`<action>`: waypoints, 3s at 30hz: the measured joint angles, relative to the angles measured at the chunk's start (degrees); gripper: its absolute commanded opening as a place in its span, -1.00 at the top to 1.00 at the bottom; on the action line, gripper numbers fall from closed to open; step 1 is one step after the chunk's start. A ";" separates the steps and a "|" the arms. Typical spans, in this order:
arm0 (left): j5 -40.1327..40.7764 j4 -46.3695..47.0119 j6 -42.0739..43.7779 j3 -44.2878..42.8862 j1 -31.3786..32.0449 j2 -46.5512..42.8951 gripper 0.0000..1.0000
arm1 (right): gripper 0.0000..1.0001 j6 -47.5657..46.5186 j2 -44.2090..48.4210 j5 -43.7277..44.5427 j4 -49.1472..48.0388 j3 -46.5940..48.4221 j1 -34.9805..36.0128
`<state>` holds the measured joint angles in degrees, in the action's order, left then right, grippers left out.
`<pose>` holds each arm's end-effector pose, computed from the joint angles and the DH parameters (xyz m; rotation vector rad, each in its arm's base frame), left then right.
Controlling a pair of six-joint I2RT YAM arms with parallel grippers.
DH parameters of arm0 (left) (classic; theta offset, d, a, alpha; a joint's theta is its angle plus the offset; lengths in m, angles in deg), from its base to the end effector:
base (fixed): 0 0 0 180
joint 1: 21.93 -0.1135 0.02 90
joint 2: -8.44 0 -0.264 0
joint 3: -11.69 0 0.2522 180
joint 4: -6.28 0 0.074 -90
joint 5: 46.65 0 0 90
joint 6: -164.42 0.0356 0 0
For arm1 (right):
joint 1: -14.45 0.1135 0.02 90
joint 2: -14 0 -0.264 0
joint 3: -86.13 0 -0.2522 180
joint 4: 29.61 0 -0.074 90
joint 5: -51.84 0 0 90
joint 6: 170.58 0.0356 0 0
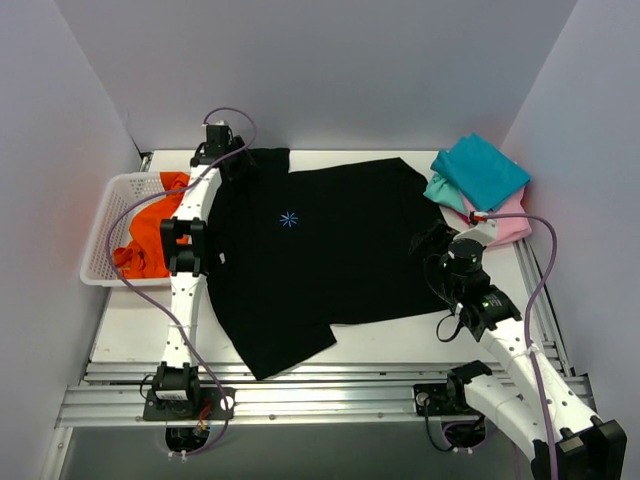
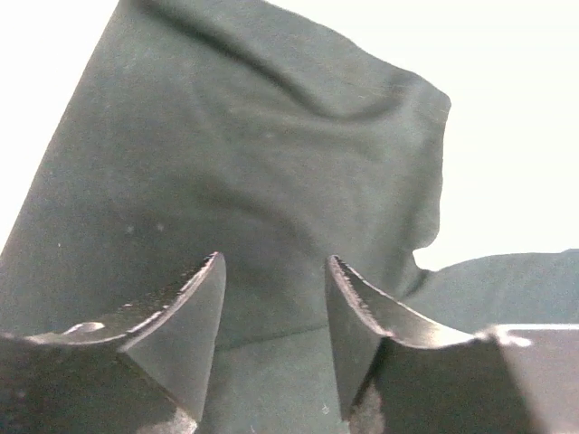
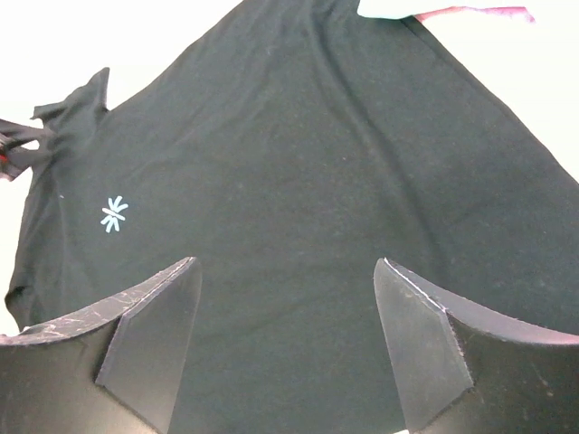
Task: Fold and stack the t-shirts
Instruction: Flatten the tshirt out
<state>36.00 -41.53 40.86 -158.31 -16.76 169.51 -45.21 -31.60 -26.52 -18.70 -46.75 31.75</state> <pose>0.6011 -0.0590 0.1697 -0.4936 2.2386 -0.5022 0.1881 0.0511 0.2910 0.4245 1.7054 0.4989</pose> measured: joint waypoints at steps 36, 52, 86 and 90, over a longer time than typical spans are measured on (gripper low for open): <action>19.69 19.65 -3.69 88.06 13.66 -52.39 -0.42 | -0.44 -0.83 2.10 1.90 -0.50 -1.07 2.32; 14.12 17.77 -2.03 68.76 8.61 -38.99 -0.34 | -0.45 -1.25 -1.51 3.52 0.04 -0.59 2.36; 32.59 -11.17 -29.07 124.58 43.19 -111.01 -0.27 | -0.43 1.27 8.96 -1.79 17.00 4.02 6.82; 33.35 -12.20 -32.06 127.19 43.28 -113.72 -0.25 | -0.43 1.77 8.31 -1.92 16.83 3.87 7.19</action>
<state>69.35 -53.72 8.79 -31.13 26.51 55.79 -43.44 -23.30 -28.45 -1.87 -42.88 38.94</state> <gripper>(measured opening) 0.634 0.718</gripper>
